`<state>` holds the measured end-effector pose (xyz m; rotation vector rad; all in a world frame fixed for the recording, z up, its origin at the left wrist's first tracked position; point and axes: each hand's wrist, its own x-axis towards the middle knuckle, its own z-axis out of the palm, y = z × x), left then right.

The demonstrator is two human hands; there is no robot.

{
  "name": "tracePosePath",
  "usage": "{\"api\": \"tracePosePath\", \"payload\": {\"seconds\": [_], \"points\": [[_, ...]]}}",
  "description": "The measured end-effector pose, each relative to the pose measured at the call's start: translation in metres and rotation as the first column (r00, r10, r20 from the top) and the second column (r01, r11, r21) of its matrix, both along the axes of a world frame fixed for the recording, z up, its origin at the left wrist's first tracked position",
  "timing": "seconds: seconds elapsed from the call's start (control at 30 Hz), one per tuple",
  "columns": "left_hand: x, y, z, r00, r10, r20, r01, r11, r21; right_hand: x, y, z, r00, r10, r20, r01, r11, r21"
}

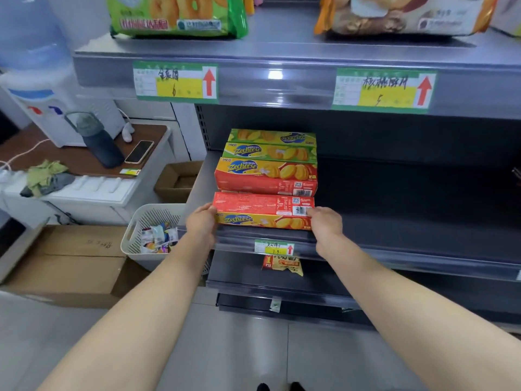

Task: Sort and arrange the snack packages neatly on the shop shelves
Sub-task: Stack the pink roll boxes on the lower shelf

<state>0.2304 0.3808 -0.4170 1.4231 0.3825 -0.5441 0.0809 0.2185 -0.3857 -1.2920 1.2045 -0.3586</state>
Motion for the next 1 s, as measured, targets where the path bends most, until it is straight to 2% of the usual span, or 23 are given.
{"api": "tracePosePath", "payload": {"seconds": [0.2, 0.4, 0.6, 0.7, 1.0], "points": [[0.01, -0.001, -0.002, 0.999, -0.034, -0.004, 0.034, 0.999, -0.018, 0.005, 0.008, -0.003, 0.999, 0.031, 0.011, -0.031, 0.999, -0.044], [0.013, 0.001, -0.002, 0.992, -0.123, 0.032, 0.122, 0.992, 0.012, 0.007, 0.015, 0.001, 0.999, 0.03, 0.022, -0.029, 0.999, -0.022], [0.013, 0.001, 0.0, 0.992, -0.122, 0.037, 0.122, 0.992, 0.004, 0.001, 0.013, 0.003, 0.994, 0.105, 0.036, -0.104, 0.994, -0.039], [0.012, 0.003, 0.006, 0.987, -0.154, 0.038, 0.154, 0.988, 0.015, -0.002, 0.019, 0.005, 0.995, 0.083, 0.055, -0.079, 0.994, -0.079], [0.0, 0.017, 0.024, 0.994, -0.102, 0.033, 0.1, 0.993, 0.058, -0.015, 0.046, 0.017, 0.992, 0.059, 0.111, -0.036, 0.979, -0.201]]}}
